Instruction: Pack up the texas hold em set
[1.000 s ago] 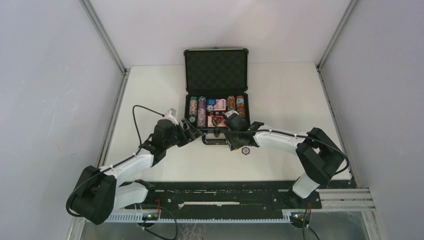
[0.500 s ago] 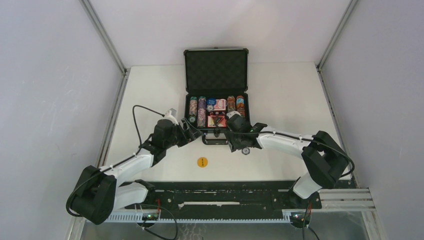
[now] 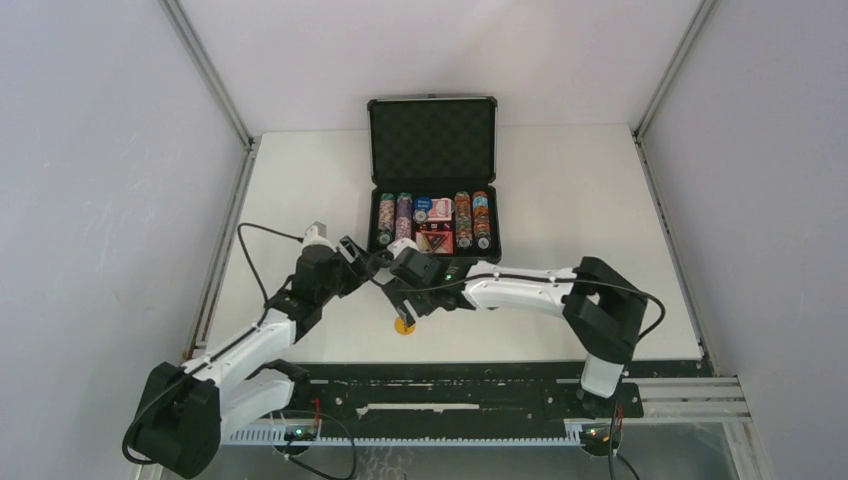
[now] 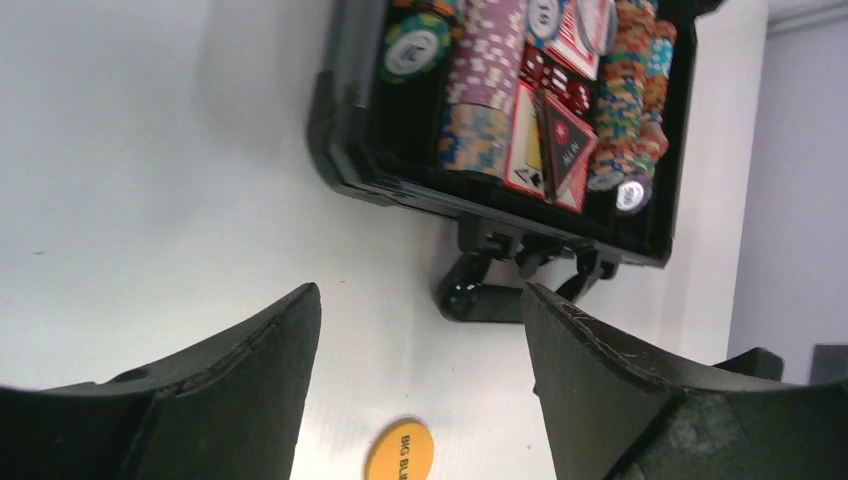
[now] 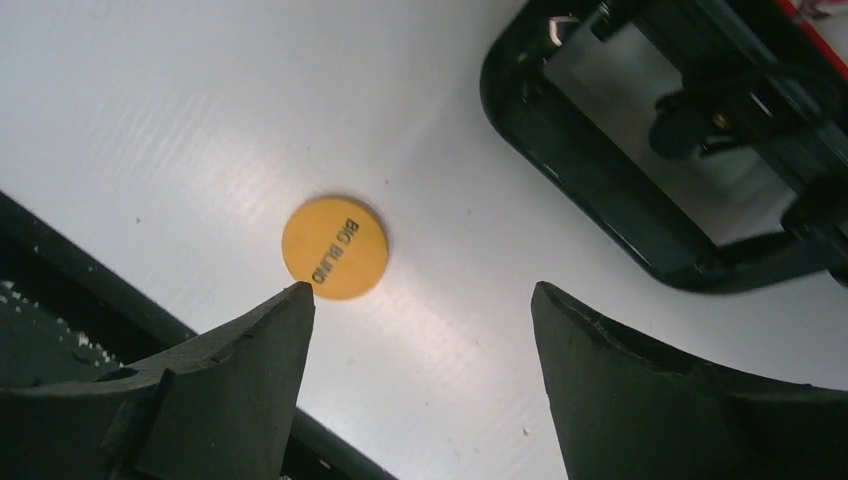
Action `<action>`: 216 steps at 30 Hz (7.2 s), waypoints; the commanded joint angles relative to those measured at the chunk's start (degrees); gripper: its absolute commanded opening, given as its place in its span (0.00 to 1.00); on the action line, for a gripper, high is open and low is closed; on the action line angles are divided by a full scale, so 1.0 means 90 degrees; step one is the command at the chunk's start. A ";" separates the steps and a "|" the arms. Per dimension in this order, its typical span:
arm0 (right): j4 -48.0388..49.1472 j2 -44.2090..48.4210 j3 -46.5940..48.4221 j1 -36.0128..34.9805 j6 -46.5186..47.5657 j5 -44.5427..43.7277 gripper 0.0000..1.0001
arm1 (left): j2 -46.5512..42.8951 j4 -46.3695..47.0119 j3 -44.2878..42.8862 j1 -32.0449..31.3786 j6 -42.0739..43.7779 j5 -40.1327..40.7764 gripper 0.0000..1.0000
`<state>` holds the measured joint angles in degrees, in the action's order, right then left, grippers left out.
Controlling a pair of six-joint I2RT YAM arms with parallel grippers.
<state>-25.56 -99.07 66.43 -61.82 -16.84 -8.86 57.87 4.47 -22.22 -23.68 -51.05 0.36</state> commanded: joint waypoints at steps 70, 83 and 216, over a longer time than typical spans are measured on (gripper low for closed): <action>-0.0506 -0.1531 0.1203 -0.0729 -0.0298 -0.0303 0.50 | -0.0369 -0.0079 0.0623 0.0721 -0.1007 0.0119 0.80; -0.0597 -0.1007 0.1199 -0.0566 -0.0165 -0.0347 0.50 | -0.0363 -0.0048 0.0631 0.0717 -0.0997 0.0095 0.81; 0.0214 0.1368 -0.2629 -0.1812 -0.3274 -0.1336 0.00 | -0.0935 -0.0445 0.0301 -0.1578 0.0710 0.0883 0.84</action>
<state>-22.63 -85.49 42.06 -77.17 -45.08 -21.61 50.54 -0.62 -18.50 -37.76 -45.47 7.42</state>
